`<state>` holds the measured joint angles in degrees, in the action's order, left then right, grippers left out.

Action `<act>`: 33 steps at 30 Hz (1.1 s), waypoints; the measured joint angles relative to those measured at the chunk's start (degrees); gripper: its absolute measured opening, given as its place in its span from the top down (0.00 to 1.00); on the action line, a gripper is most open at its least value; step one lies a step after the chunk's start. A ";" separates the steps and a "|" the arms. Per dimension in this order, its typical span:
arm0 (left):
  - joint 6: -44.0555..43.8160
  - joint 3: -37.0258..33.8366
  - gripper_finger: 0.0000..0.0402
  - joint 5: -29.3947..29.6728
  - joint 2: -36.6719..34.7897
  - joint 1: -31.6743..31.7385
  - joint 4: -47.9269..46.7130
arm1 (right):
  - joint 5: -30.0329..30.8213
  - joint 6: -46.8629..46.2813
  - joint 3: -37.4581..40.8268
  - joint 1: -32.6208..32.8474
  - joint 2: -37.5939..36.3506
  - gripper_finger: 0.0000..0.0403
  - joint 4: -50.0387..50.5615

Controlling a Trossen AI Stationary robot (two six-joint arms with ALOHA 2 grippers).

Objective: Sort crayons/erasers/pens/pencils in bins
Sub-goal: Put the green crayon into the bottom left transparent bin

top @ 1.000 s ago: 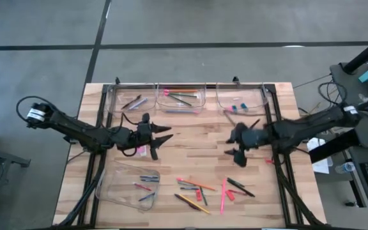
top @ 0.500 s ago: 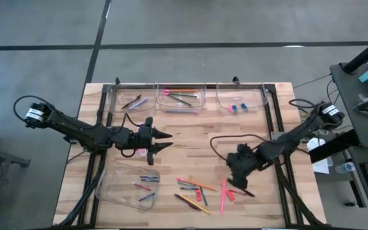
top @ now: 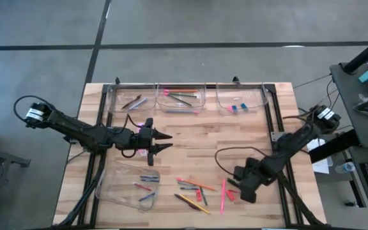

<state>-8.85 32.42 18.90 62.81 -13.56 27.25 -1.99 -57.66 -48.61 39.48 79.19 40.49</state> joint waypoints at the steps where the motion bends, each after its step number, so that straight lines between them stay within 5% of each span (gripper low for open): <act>1: 0.01 0.00 0.68 0.00 0.00 0.02 0.01 | 0.14 -0.68 0.01 0.77 0.19 0.44 -0.28; 13: 0.04 0.00 0.68 -0.02 0.02 0.02 0.04 | 0.24 -6.18 0.05 6.68 7.61 0.44 -1.58; 33: -1.43 -0.24 0.68 -0.07 0.04 0.04 -0.42 | 3.78 -4.00 -4.68 7.02 7.39 0.44 -5.80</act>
<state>-10.28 32.18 18.83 62.85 -13.52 26.83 1.79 -61.66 -53.29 46.50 86.58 34.70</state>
